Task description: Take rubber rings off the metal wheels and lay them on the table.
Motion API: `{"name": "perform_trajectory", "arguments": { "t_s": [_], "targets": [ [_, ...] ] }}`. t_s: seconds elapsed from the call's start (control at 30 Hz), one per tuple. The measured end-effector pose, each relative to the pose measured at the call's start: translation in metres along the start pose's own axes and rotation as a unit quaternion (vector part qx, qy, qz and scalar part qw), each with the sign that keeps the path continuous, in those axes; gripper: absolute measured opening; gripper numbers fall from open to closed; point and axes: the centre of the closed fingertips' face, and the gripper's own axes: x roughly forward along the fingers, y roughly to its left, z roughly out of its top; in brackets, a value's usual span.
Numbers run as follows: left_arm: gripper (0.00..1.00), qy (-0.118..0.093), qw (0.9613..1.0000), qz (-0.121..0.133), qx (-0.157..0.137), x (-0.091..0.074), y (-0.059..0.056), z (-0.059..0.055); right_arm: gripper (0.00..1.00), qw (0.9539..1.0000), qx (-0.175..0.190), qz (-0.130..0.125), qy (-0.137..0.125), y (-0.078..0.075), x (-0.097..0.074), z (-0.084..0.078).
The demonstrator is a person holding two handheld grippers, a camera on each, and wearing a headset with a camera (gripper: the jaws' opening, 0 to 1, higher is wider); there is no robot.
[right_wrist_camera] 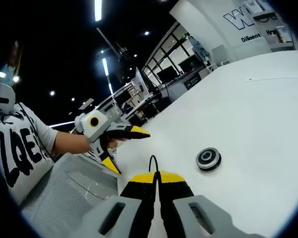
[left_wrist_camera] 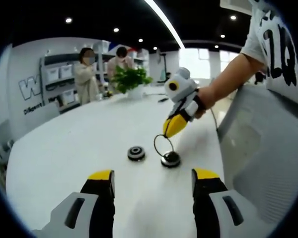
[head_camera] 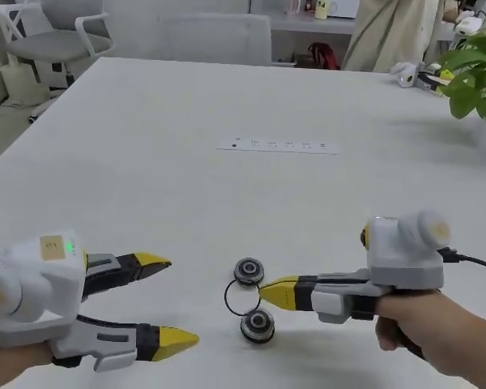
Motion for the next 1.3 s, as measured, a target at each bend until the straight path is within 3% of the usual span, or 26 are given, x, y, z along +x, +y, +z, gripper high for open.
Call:
{"name": "perform_trajectory", "arguments": {
  "t_s": [0.33,0.73,1.0,1.3],
  "targets": [
    [0.66,0.003,0.9998,0.018,-0.002,-0.015,0.011,-0.004,0.00,0.9998,-0.010,-0.005,0.017,-0.001,0.025,-0.005],
    [0.66,0.003,0.9994,0.032,-0.012,-0.021,0.019,-0.009,0.00,0.9985,-0.024,-0.036,0.035,-0.014,0.051,-0.013],
    [0.66,0.006,0.9993,0.034,-0.015,-0.021,0.019,-0.012,0.00,0.9958,-0.045,-0.063,0.049,-0.025,0.059,-0.020],
    [0.65,0.009,0.9993,0.032,-0.016,-0.019,0.018,-0.013,0.06,0.9939,-0.066,-0.066,0.059,-0.026,0.061,-0.022]
  ]
}}
